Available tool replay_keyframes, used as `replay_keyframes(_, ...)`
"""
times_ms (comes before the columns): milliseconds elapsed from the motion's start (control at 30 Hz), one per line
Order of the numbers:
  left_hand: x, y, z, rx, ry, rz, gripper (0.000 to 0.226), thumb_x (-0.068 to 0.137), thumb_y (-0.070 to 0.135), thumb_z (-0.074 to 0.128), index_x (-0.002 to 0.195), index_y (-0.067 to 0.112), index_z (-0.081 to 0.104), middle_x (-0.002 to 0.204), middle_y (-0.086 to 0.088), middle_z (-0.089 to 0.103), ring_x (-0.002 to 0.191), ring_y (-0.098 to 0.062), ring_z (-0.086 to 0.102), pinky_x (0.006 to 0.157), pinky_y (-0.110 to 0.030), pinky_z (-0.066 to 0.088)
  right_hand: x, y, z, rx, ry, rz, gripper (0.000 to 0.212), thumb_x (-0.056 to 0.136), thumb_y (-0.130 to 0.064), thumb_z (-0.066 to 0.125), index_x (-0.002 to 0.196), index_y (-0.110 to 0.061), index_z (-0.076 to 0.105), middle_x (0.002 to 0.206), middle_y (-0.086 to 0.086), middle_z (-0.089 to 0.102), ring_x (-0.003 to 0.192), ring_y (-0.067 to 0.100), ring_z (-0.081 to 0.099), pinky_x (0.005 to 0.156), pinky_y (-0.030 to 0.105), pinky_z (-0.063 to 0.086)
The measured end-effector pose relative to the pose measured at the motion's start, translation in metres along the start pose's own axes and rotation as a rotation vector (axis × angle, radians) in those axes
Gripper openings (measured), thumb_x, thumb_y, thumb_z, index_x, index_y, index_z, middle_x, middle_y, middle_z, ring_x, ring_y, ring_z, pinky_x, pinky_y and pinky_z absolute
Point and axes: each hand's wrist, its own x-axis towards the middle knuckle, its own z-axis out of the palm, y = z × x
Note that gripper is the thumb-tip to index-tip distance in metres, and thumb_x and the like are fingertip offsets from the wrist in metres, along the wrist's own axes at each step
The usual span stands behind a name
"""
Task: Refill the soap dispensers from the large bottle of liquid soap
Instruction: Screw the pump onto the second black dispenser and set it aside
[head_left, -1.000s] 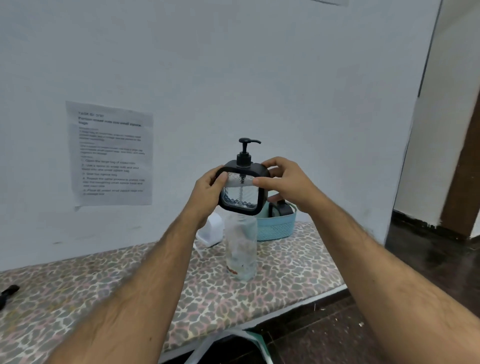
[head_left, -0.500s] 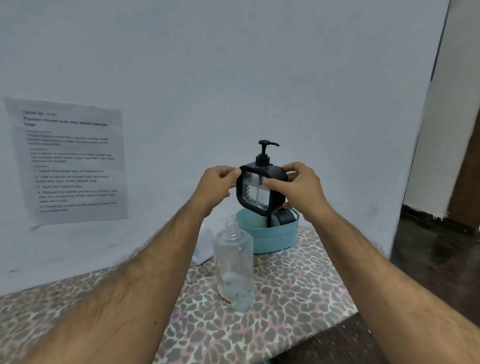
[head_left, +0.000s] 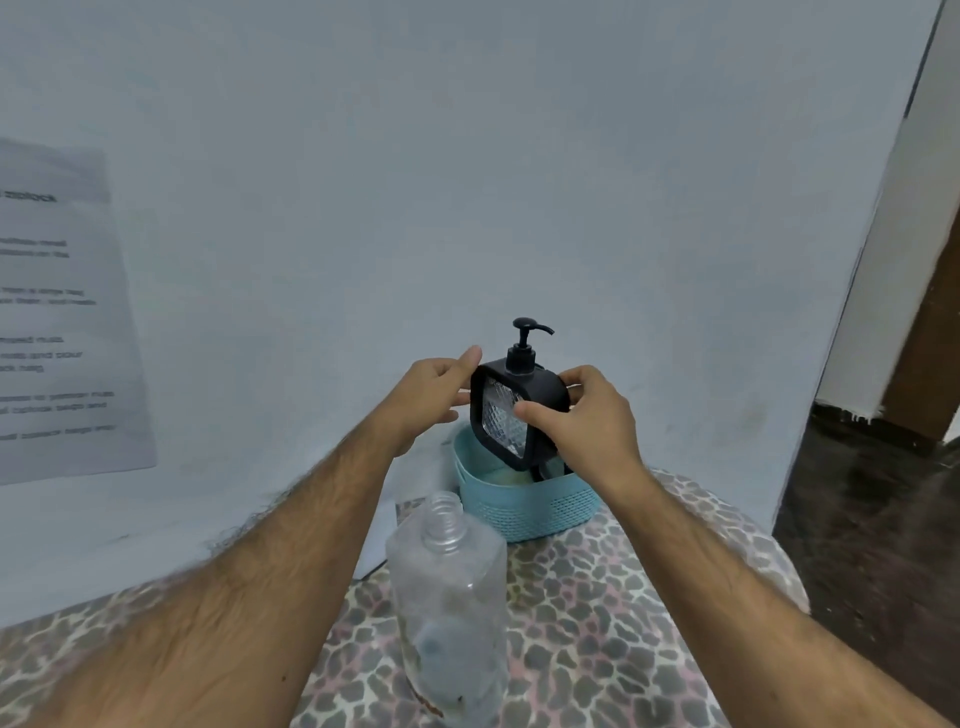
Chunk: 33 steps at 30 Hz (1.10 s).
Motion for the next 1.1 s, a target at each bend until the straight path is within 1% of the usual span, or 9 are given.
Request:
replay_keyframes(67,0.009,-0.011,-0.001,0.004,-0.016,-0.012,0.048,0.097,0.058,0.043,0.109,0.019,0.069,0.113,0.005,0.070,0.110,-0.014,0.065,0.094,-0.034,0.052,0.002,0.006,0.009,-0.050,-0.002,0.000,0.046,0.074,-0.042,0.082,0.105,-0.026,0.053,0.085,-0.018,0.060,0.082,0.004,0.062,0.068,0.022,0.051)
replay_keyframes(167,0.019,-0.027,0.002,0.021,-0.023,-0.027,0.051,0.098,0.059,0.040,0.108,0.018,0.068,0.110,0.001,0.070,0.106,-0.015,0.066,0.089,-0.031,0.053,0.004,0.014,0.022,-0.161,-0.010,0.012,0.049,0.072,-0.049,0.080,0.107,-0.025,0.055,0.084,-0.018,0.060,0.085,0.010,0.065,0.078,0.035,0.055)
replay_keyframes(300,0.030,-0.046,0.009,0.182,-0.066,0.004,0.063,0.091,0.069,0.044,0.101,0.014,0.073,0.099,-0.007,0.073,0.095,-0.018,0.066,0.096,-0.046,0.052,0.003,0.022,0.031,-0.290,-0.012,0.009,0.046,0.074,-0.053,0.076,0.104,-0.026,0.053,0.088,-0.015,0.063,0.080,0.010,0.062,0.063,0.026,0.047)
replay_keyframes(400,0.037,-0.051,0.016,0.344,-0.094,0.026,0.066,0.077,0.074,0.051,0.097,0.015,0.072,0.096,-0.006,0.073,0.090,-0.018,0.065,0.089,-0.043,0.053,0.002,0.027,0.035,-0.358,-0.022,0.018,0.045,0.077,-0.054,0.073,0.105,-0.027,0.051,0.085,-0.016,0.059,0.078,0.011,0.058,0.056,0.024,0.040)
replay_keyframes(500,0.043,-0.054,0.023,0.505,-0.132,0.002,0.061,0.078,0.074,0.055,0.100,0.018,0.069,0.097,-0.001,0.071,0.093,-0.017,0.064,0.086,-0.038,0.051,0.001,0.036,0.038,-0.417,-0.015,0.017,0.050,0.076,-0.058,0.071,0.109,-0.025,0.053,0.089,-0.013,0.062,0.084,0.013,0.061,0.064,0.030,0.047)
replay_keyframes(633,0.045,-0.061,0.031,0.626,-0.162,-0.038,0.092,0.048,0.093,0.042,0.103,0.023,0.066,0.098,0.006,0.069,0.095,-0.017,0.063,0.090,-0.041,0.051,-0.001,0.047,0.042,-0.443,-0.028,0.012,0.051,0.074,-0.058,0.074,0.107,-0.023,0.053,0.089,-0.013,0.063,0.085,0.012,0.062,0.074,0.032,0.051)
replay_keyframes(800,0.049,-0.069,0.034,0.728,-0.163,-0.011,0.099,0.043,0.095,0.038,0.113,0.032,0.065,0.102,0.006,0.068,0.099,-0.017,0.061,0.095,-0.041,0.048,-0.002,0.055,0.044,-0.512,-0.036,0.002,0.050,0.067,-0.061,0.077,0.096,-0.028,0.053,0.083,-0.016,0.063,0.083,0.011,0.061,0.084,0.038,0.050)
replay_keyframes(1033,0.054,-0.074,0.036,0.860,-0.193,0.037,0.073,0.062,0.088,0.044,0.106,0.034,0.063,0.082,0.012,0.055,0.098,-0.018,0.049,0.093,-0.042,0.040,0.002,0.057,0.048,-0.592,-0.036,0.039,0.052,0.064,-0.062,0.078,0.092,-0.025,0.055,0.086,-0.009,0.066,0.086,0.016,0.061,0.082,0.039,0.049)
replay_keyframes(1100,0.055,-0.075,0.037,0.895,-0.218,0.041,0.054,0.073,0.084,0.051,0.095,0.036,0.059,0.079,0.012,0.051,0.097,-0.019,0.044,0.089,-0.041,0.037,0.003,0.056,0.049,-0.627,-0.039,0.041,0.053,0.065,-0.062,0.077,0.094,-0.023,0.057,0.088,-0.006,0.066,0.089,0.018,0.061,0.082,0.039,0.050)
